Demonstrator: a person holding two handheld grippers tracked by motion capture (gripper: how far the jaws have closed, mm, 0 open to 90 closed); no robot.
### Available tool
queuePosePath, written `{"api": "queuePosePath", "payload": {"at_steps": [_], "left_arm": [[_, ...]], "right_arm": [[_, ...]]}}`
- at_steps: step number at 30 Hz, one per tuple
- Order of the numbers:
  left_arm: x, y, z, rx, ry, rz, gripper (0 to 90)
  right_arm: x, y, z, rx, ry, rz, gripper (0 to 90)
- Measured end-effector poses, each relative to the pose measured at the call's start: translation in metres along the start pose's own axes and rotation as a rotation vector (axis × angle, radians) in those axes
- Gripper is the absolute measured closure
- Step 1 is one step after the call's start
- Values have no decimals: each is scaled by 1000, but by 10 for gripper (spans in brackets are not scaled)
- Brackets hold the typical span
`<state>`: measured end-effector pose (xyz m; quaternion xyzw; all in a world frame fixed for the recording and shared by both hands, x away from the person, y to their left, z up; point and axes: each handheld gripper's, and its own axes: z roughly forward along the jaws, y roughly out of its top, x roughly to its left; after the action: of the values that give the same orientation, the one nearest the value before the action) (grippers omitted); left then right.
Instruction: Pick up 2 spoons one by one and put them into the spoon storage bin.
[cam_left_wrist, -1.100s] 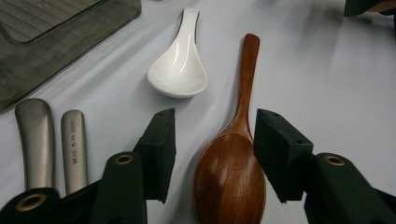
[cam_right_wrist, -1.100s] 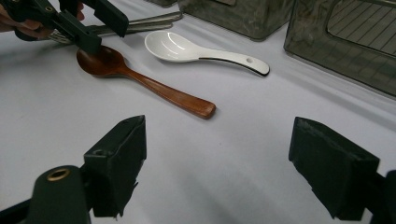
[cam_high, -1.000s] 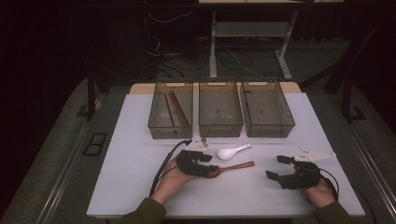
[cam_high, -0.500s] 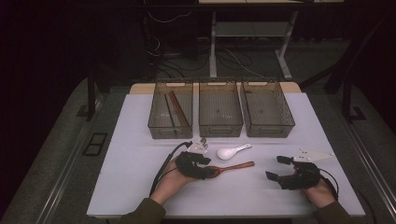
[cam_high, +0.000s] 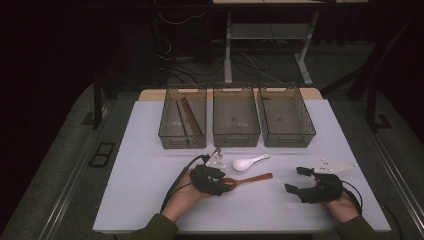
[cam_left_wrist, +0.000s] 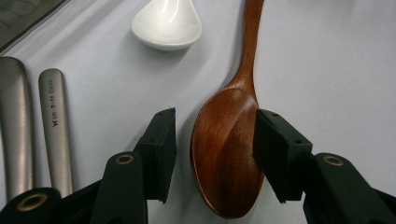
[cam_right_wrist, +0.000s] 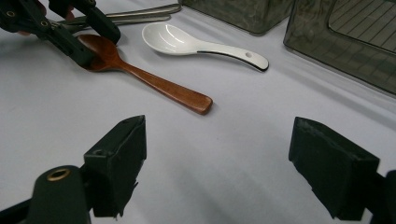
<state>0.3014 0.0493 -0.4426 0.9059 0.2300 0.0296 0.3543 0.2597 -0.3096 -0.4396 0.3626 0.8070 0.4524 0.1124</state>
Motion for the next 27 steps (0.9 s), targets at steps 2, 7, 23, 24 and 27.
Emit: {"api": "queuePosePath", "payload": {"at_steps": [2,7,23,24,27], "left_arm": [[0,0,0,7,1,12,492],[-1,0,-1,13,-13,17,539],[-1,1,-7,-3,-49,-4,773],[0,1,-8,-7,-53,-2,785],[-1,1,-8,-10,-60,3,802]], "right_arm": [[0,0,0,1,-2,-1,189],[0,0,0,3,-2,-7,189],[1,0,1,14,-6,-14,189],[1,0,1,15,-6,-14,189],[1,0,1,16,-7,-14,189]]}}
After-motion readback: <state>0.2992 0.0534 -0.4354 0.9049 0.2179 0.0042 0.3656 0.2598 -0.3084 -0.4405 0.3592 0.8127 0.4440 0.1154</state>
